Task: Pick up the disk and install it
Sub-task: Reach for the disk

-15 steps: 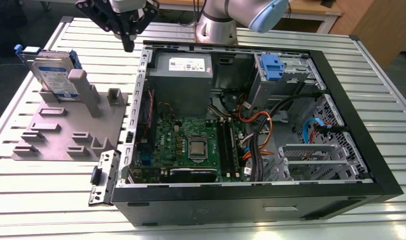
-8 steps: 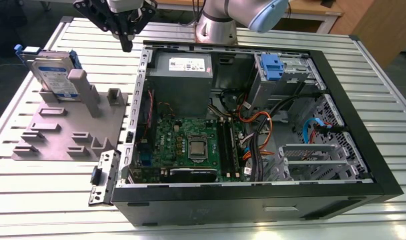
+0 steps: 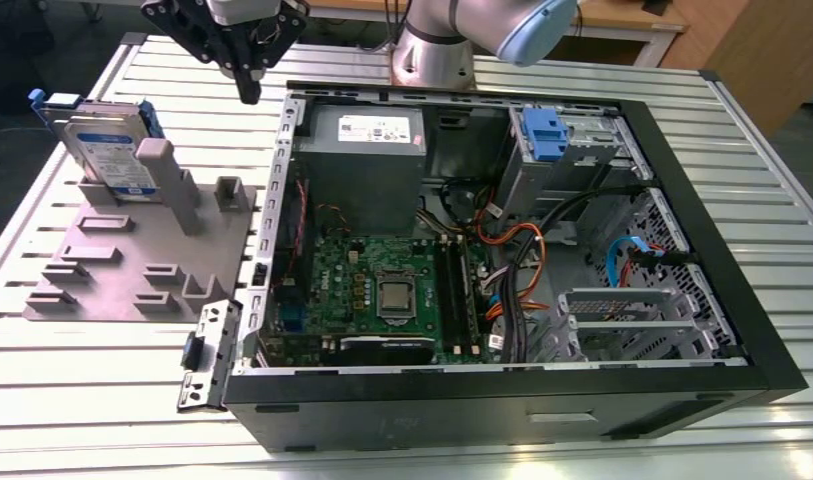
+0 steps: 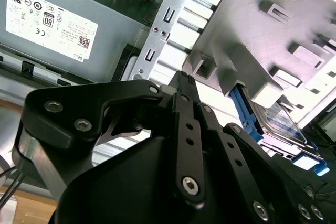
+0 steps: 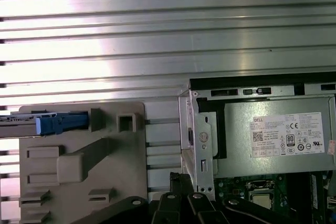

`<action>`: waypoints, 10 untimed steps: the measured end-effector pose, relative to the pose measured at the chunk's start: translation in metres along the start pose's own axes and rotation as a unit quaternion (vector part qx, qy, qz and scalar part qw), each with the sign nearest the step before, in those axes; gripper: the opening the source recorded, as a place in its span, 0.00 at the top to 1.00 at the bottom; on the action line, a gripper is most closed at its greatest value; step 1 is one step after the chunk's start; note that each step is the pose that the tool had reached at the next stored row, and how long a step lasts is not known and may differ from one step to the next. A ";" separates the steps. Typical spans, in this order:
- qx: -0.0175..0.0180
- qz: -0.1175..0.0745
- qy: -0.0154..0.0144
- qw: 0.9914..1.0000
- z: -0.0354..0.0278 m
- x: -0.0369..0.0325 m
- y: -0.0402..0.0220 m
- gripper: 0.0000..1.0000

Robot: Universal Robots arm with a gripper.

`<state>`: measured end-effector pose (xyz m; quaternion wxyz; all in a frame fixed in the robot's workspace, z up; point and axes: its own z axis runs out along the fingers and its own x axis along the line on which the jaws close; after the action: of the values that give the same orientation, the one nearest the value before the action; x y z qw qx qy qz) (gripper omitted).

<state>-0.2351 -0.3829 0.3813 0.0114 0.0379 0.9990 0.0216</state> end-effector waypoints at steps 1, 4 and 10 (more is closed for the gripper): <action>0.000 0.000 0.000 1.000 0.0000 0.0005 0.0000 0.89; 0.000 0.000 0.000 1.000 0.0000 0.0017 -0.0001 0.89; 0.000 0.000 0.000 1.000 0.0001 0.0041 -0.0002 0.89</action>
<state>-0.2392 -0.3828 0.3811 0.0114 0.0379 0.9990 0.0216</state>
